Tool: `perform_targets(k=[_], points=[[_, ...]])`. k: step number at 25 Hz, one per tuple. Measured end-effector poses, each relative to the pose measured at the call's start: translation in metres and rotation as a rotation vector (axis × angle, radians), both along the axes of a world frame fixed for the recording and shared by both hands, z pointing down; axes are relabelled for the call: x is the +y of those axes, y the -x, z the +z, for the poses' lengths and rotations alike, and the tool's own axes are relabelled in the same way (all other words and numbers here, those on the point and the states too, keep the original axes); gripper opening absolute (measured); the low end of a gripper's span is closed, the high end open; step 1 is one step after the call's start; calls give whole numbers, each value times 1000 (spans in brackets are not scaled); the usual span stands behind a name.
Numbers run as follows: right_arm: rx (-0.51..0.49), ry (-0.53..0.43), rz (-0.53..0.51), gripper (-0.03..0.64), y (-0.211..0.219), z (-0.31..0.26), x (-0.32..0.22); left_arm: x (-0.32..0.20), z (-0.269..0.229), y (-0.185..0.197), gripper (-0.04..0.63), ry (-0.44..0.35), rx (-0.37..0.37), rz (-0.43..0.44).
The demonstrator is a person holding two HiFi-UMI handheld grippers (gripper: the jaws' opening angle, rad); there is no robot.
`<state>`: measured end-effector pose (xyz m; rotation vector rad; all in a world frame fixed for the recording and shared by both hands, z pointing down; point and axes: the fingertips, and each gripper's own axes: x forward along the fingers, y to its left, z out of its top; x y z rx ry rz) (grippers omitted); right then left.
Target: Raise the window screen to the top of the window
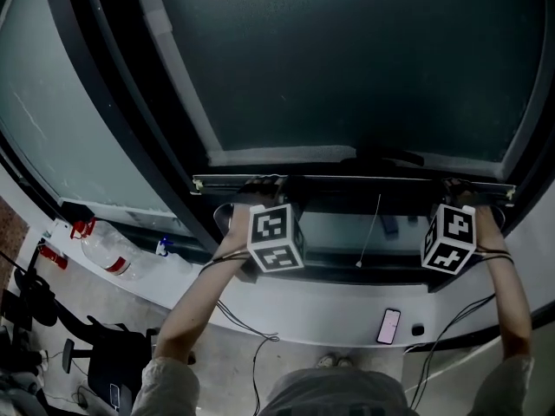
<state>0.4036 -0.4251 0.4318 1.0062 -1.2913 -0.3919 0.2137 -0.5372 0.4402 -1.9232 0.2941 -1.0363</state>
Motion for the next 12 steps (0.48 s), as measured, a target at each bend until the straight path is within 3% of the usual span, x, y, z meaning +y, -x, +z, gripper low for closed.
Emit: perform_targets(k=[3,8,12], points=[[50,29,20,23,2,3,-4,-1,1,2,38,20,-50,-20],[21,122,45,23,1,5,-3,2,6,-2,28,5,-163,-9],[-35,229,28,22,1,4,-4,-1,6,-4,23,98,-212,21]])
